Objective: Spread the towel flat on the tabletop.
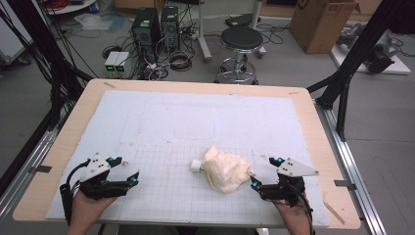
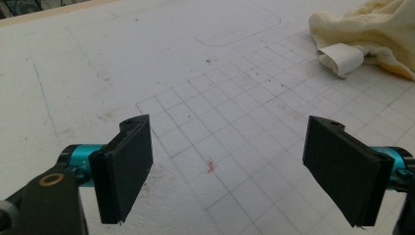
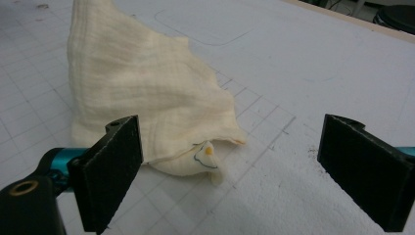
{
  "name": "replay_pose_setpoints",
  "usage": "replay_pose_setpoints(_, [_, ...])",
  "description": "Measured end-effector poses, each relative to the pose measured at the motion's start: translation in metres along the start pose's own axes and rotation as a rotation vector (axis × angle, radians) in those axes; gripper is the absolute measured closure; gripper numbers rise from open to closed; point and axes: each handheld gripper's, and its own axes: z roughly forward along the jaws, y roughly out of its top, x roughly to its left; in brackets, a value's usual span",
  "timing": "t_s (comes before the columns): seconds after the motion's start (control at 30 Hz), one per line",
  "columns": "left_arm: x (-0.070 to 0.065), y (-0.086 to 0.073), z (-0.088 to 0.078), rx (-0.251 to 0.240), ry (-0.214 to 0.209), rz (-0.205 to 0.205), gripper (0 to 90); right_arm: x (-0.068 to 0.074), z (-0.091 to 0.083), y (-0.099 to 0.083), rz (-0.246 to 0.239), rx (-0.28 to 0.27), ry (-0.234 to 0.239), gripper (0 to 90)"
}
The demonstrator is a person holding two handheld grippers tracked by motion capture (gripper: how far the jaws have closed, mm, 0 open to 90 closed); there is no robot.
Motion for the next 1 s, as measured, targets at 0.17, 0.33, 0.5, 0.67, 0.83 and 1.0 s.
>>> replay_pose_setpoints(0.17, [0.001,0.000,0.001,0.001,-0.001,-0.001,19.2,0.000,0.001,0.000,-0.001,0.007,0.003,8.9])
replay_pose_setpoints(0.33, [0.001,-0.001,0.000,0.001,0.005,-0.003,19.2,0.000,0.002,0.000,-0.008,0.003,0.002,9.0])
replay_pose_setpoints(0.5, [0.000,0.000,-0.001,0.001,0.001,0.003,19.1,0.002,0.000,0.000,-0.007,0.001,0.003,8.9])
replay_pose_setpoints(0.67, [-0.001,0.000,-0.001,-0.003,0.001,0.005,19.1,0.003,-0.002,0.001,-0.006,-0.007,0.001,8.9])
replay_pose_setpoints(0.83, [0.000,-0.001,-0.002,-0.002,0.005,0.002,19.1,0.003,-0.002,0.003,-0.008,-0.009,0.011,8.9])
replay_pose_setpoints(1.0, [0.002,-0.001,-0.002,-0.010,0.009,-0.009,19.1,0.003,-0.002,0.012,-0.004,-0.017,0.041,8.9])
